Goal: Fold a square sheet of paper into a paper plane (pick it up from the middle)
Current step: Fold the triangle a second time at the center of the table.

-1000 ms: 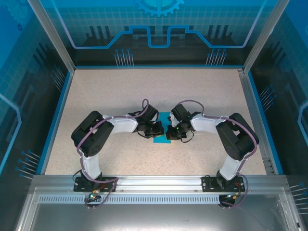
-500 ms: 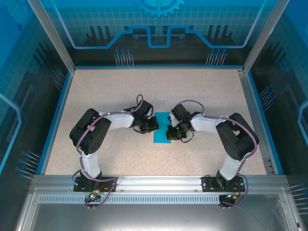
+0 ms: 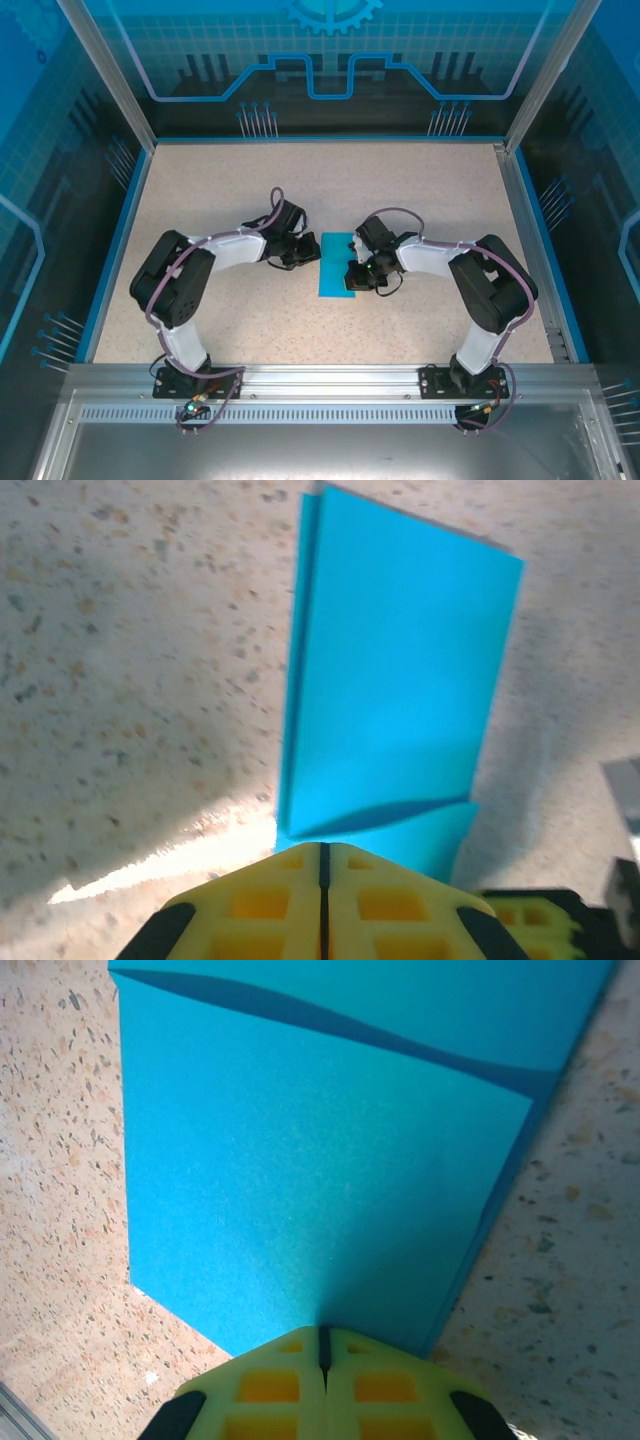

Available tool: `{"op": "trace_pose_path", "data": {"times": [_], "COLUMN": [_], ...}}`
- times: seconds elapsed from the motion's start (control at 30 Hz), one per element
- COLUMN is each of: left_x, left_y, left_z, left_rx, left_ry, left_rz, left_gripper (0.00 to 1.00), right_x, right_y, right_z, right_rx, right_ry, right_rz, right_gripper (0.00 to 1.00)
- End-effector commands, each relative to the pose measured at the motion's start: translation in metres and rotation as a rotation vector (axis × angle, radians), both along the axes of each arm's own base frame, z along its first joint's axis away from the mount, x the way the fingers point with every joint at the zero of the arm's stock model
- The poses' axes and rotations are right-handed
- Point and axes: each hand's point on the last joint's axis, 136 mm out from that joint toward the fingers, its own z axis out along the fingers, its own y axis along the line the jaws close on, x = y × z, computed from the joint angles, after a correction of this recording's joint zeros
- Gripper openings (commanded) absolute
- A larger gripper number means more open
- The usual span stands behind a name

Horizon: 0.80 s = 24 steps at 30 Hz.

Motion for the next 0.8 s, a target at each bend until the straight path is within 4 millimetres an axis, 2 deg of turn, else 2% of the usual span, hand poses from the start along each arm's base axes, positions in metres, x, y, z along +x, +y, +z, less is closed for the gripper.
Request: {"op": "trace_pose_path", "data": {"times": [0.0,0.13,0.23,0.57,0.77], "left_x": [-0.011,-0.020,-0.020,-0.019,-0.018], "left_y": [-0.020,-0.037,-0.044,-0.037,-0.036], "left_z": [0.017,0.007,-0.003,-0.031,-0.031], "left_rx": [-0.099,-0.107,-0.104,-0.032,-0.027], "left_ry": [-0.020,0.011,0.041,0.089,0.084], "left_rz": [-0.033,-0.082,-0.092,-0.068,-0.057], "left_gripper": [0.09,0.09,0.09,0.08,0.08], "right_x": [-0.003,0.012,0.017,0.020,0.023], "right_y": [0.002,0.018,0.024,0.034,0.029], "right_z": [0.011,0.034,0.038,0.015,0.007], "right_rx": [0.021,0.082,0.081,0.035,-0.003], "right_ry": [0.042,-0.019,-0.047,-0.034,-0.038], "right_rz": [-0.012,-0.001,0.008,0.000,-0.014], "right_gripper": [0.04,0.04,0.04,0.03,0.03]}}
